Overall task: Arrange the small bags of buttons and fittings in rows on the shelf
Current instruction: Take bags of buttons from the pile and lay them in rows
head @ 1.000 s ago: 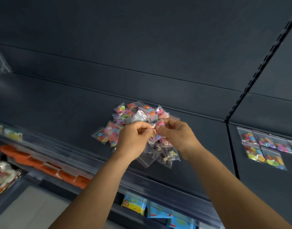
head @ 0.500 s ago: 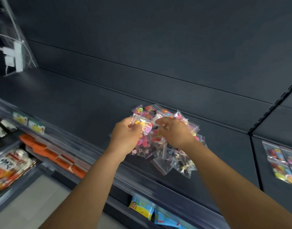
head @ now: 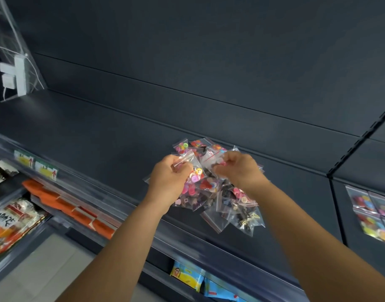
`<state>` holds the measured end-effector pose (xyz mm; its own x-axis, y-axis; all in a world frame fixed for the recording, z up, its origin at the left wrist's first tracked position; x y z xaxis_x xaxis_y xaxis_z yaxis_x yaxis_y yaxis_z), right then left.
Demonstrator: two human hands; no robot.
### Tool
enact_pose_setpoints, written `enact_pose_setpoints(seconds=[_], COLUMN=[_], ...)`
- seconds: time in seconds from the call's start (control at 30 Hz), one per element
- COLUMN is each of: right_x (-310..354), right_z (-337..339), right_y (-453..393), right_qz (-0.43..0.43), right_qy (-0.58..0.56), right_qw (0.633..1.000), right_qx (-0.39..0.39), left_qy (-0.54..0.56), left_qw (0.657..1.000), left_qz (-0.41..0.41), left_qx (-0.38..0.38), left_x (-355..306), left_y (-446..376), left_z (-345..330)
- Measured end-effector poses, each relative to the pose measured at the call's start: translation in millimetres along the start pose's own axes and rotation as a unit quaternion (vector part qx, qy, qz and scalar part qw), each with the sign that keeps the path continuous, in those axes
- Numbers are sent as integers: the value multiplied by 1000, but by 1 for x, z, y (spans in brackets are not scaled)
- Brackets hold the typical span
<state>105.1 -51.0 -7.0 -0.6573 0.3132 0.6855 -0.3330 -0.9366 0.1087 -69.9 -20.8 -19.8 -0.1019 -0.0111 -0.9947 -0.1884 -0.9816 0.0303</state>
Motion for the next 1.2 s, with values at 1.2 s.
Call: enact_pose_setpoints(seconds=[1.2], right_x=[-194], right_z=[177], right_y=[140], right_qz=[-141], right_qy=[-319], right_qw=[904], right_qx=[-247], left_qy=[7], left_qw=[965], left_qz=[39], left_qx=[259], left_x=[-37], left_y=[111], left_z=[-274])
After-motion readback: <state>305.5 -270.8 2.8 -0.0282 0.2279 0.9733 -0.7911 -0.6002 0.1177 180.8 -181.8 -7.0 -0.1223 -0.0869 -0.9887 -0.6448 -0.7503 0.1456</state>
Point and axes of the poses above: each hand's wrist, its own y-axis away from the middle knuckle, its own z-axis out of the back of the hand, x = y × z, the point moved 1 cm from there along -y, towards the middle knuckle, and after that the axes turned 11 degrees about y, right-handed, at the moved point
